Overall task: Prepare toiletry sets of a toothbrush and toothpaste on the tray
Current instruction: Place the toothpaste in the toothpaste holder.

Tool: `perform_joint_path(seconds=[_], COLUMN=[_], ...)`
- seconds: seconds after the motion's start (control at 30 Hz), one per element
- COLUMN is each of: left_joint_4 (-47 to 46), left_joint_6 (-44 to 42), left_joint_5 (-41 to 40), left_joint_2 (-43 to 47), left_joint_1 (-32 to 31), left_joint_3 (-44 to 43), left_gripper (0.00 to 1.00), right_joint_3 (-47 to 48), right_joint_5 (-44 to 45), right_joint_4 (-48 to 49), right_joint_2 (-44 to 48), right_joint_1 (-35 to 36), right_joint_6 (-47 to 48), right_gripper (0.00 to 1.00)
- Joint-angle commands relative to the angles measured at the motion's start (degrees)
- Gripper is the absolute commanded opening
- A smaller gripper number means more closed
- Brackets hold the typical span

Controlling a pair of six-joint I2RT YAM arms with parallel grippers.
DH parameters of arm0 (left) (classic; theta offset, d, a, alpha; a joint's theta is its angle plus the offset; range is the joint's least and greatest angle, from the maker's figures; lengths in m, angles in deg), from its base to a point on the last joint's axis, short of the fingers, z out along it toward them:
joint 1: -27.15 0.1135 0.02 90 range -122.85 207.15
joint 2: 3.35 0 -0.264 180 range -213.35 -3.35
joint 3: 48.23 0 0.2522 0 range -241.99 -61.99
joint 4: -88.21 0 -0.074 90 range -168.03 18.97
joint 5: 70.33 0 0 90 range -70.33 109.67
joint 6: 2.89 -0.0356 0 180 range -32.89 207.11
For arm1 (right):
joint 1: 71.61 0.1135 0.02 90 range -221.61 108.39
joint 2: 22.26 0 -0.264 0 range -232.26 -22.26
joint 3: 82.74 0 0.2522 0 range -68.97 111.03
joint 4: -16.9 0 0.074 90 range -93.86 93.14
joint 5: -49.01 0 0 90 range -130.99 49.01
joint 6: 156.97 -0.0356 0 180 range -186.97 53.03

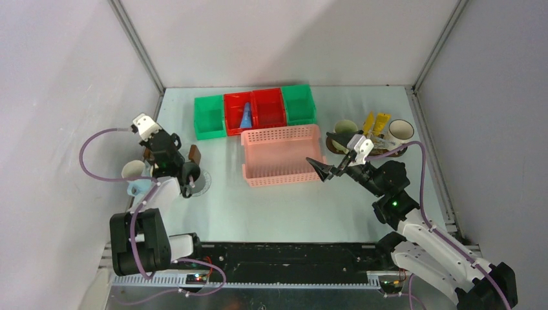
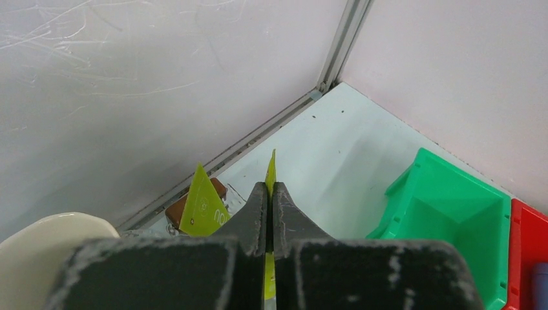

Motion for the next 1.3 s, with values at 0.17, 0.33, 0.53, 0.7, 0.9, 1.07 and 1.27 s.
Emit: perform_joint_path(seconds=[0.17,0.33,0.53,0.7,0.9,1.07,1.27], left_joint_4=[-3.22,-3.37,-4.60,-4.94,-7.07,-9.39,-9.18], left_joint_6=[-1.45,-3.28,-3.99,-3.33,-4.18,-3.66,-1.98], left_joint_5=[-2.80,-2.73,-2.86,-2.09,-1.26,-0.14,-0.13], left_joint_2=[0.14,0.65,-0.07,-0.51,-2.12,-3.76,-4.37], left_joint_1=[0.86,0.82,0.89,0.90,1.00,0.97,0.99], left_joint_3=[0.82,-1.10,-2.13,-1.91,-1.23,-0.59,0.31], left_gripper=[0.00,0.00,0.00,0.00,0.00,0.00,0.01], right_joint_3=[-0.10,-0.10,-0.10,-0.10,-0.10,-0.12,-0.41], right_joint_5=[0.83,0.75,0.57,0.49,0.31,0.23,0.30], right_joint_4=[1.02,1.41,1.33,1.35,1.14,1.15,1.00], right_joint_2=[0.57,0.44,0.54,0.50,0.34,0.37,0.47], right_joint_1=[-0.10,-0.10,-0.10,-0.10,-0.02,-0.02,-0.04], right_joint_6=[1.17,1.03,0.96,0.82,0.76,0.82,1.13], right_gripper=[0.99,1.00,0.99,0.99,0.99,0.99,1.00])
